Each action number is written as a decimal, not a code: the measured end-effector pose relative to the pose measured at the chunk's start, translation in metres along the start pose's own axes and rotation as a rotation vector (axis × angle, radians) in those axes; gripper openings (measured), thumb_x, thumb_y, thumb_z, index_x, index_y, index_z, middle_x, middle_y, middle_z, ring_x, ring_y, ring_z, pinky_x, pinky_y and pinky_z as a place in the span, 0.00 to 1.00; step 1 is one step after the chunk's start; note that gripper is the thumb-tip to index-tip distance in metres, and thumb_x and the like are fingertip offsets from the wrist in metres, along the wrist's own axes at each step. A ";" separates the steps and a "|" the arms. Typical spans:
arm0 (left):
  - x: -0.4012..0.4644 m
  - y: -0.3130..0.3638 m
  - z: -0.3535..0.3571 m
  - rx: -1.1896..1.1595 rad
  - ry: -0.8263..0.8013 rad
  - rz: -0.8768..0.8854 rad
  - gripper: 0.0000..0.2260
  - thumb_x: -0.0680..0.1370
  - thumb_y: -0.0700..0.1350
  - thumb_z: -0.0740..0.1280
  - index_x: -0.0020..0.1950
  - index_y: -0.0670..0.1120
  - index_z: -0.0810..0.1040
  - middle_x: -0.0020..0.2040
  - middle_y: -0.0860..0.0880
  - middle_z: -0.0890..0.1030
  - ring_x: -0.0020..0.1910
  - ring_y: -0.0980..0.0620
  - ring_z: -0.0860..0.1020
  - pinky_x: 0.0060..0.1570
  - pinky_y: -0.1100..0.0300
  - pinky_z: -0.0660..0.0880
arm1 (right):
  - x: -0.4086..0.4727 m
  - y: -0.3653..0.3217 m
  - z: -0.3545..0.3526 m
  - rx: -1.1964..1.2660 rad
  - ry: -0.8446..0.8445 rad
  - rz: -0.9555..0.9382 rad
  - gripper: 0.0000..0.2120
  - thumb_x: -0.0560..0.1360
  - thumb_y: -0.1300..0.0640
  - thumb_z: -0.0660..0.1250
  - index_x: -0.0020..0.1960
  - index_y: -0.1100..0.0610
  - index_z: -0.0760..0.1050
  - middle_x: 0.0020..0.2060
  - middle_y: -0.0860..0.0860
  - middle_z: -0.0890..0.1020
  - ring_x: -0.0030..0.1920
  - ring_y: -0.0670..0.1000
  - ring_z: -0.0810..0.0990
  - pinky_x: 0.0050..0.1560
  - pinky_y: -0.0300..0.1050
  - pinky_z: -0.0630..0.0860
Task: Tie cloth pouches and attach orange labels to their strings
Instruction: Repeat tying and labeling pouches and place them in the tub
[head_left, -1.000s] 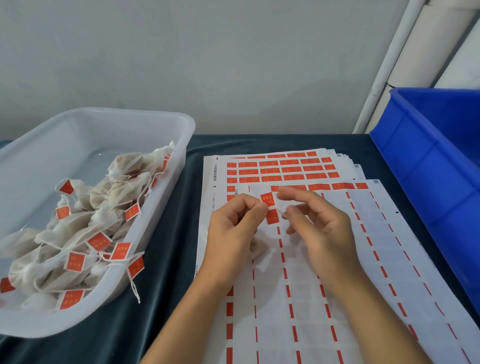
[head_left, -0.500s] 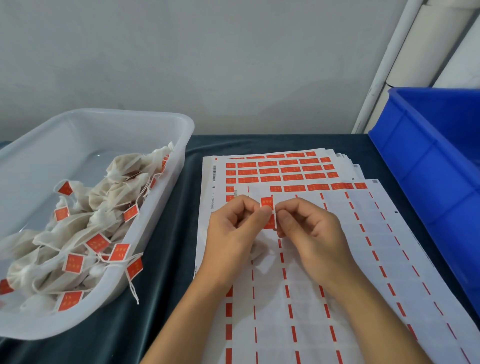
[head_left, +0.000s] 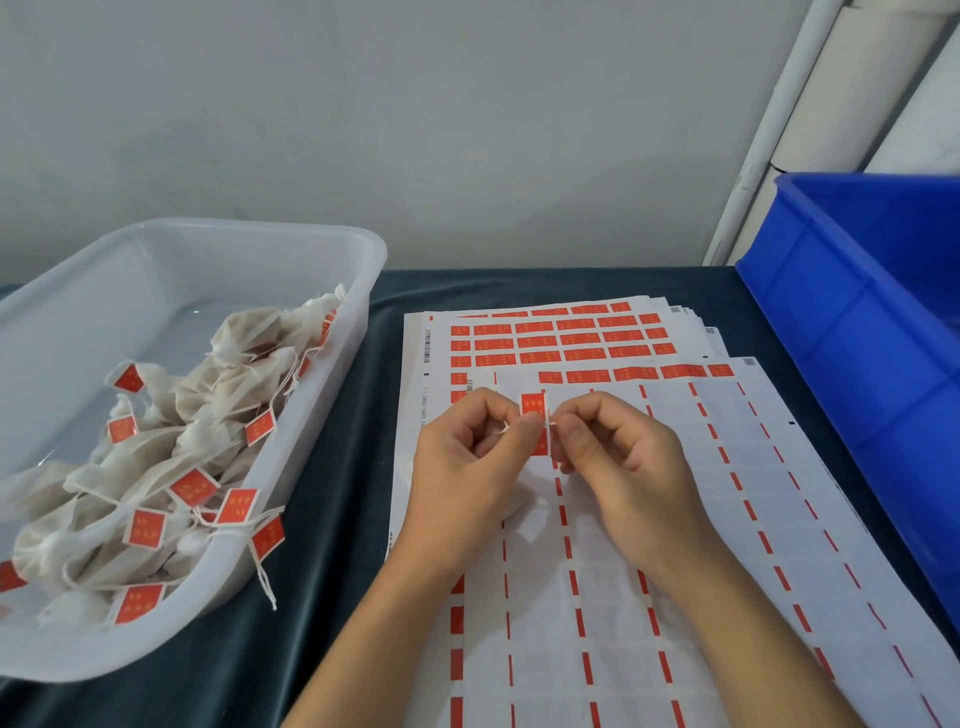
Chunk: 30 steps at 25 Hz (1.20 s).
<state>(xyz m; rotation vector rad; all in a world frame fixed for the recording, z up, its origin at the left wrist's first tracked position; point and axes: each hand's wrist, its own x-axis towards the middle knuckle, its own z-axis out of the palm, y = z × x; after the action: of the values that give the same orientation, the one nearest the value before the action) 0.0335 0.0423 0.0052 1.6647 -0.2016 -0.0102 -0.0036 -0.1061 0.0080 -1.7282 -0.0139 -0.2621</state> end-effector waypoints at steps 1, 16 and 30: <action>0.000 0.000 0.000 0.002 -0.003 0.004 0.07 0.78 0.54 0.71 0.42 0.53 0.81 0.39 0.47 0.83 0.33 0.51 0.77 0.36 0.64 0.77 | 0.000 0.001 0.000 0.014 -0.003 0.006 0.12 0.77 0.42 0.63 0.51 0.47 0.81 0.42 0.42 0.84 0.48 0.44 0.84 0.47 0.31 0.78; -0.003 0.004 0.001 0.024 -0.002 0.005 0.07 0.80 0.52 0.72 0.42 0.54 0.84 0.37 0.48 0.83 0.36 0.45 0.78 0.36 0.64 0.76 | 0.001 0.003 -0.002 -0.048 0.072 -0.021 0.04 0.79 0.53 0.70 0.48 0.46 0.82 0.43 0.40 0.85 0.50 0.43 0.83 0.46 0.31 0.79; -0.007 0.005 0.002 0.140 0.021 0.160 0.06 0.78 0.48 0.77 0.46 0.56 0.82 0.33 0.57 0.77 0.31 0.57 0.71 0.33 0.69 0.70 | 0.002 0.007 -0.004 -0.079 0.189 0.052 0.06 0.78 0.51 0.72 0.45 0.41 0.84 0.43 0.36 0.86 0.50 0.40 0.83 0.48 0.44 0.82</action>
<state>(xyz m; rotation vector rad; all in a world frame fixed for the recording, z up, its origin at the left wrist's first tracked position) 0.0256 0.0413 0.0089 1.7830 -0.3257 0.1451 -0.0011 -0.1116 0.0021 -1.7730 0.1816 -0.3917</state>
